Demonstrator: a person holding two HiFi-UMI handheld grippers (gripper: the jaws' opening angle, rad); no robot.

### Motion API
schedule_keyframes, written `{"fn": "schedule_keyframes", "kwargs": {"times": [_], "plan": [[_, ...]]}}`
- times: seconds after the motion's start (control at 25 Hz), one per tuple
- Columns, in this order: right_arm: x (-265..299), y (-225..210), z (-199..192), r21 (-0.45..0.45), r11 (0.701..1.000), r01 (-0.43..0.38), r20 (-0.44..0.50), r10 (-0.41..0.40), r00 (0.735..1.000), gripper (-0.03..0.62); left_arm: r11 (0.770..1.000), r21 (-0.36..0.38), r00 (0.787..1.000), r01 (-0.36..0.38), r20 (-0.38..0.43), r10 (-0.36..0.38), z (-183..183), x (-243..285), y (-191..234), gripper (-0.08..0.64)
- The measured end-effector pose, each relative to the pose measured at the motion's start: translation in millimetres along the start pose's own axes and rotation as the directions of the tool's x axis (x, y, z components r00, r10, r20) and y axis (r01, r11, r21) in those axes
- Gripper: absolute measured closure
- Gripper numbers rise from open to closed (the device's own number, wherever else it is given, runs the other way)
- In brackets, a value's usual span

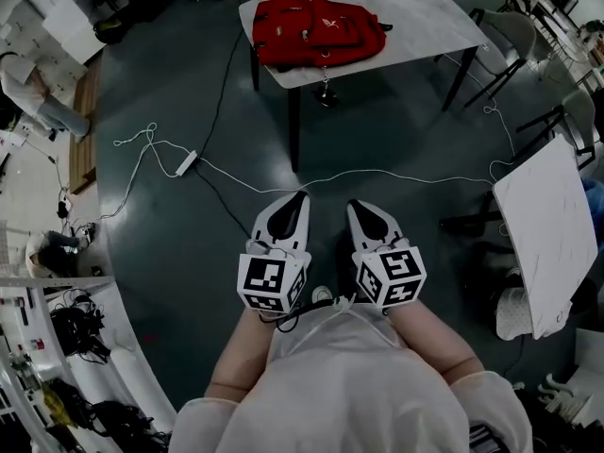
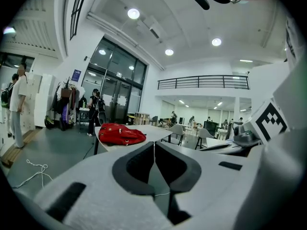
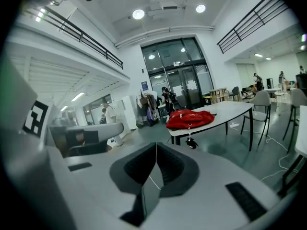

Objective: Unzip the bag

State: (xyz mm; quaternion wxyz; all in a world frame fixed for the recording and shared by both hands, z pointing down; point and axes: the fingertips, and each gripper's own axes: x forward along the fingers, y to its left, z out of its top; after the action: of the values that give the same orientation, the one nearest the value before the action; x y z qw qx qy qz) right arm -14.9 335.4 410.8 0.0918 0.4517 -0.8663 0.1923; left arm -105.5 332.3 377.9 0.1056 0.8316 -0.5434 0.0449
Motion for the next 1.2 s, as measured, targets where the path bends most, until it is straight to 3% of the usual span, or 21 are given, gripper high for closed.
{"fn": "schedule_keyframes", "kwargs": {"times": [0.28, 0.64, 1.0, 1.2], "plan": [[61.3, -36.9, 15.1, -0.017, 0.997, -0.071, -0.035, 0.071, 0.997, 0.563, 0.998, 0.018, 0.998, -0.055, -0.009, 0.055, -0.4, 58.8, 26.2, 0.537], [170.5, -111.1, 63.7, -0.069, 0.982, -0.176, -0.076, 0.171, 0.982, 0.563, 0.991, -0.015, 0.991, -0.130, -0.042, 0.129, 8.2, 190.4, 79.6, 0.537], [251.4, -189.2, 107.7, -0.096, 0.976, -0.195, -0.133, 0.182, 0.974, 0.563, 0.987, -0.033, 0.985, -0.155, -0.075, 0.152, 17.6, 292.4, 111.9, 0.537], [290.3, -210.0, 112.7, -0.066, 0.983, -0.169, -0.150, 0.158, 0.976, 0.563, 0.993, -0.010, 0.987, -0.118, -0.110, 0.116, 16.1, 333.2, 130.6, 0.537]]}}
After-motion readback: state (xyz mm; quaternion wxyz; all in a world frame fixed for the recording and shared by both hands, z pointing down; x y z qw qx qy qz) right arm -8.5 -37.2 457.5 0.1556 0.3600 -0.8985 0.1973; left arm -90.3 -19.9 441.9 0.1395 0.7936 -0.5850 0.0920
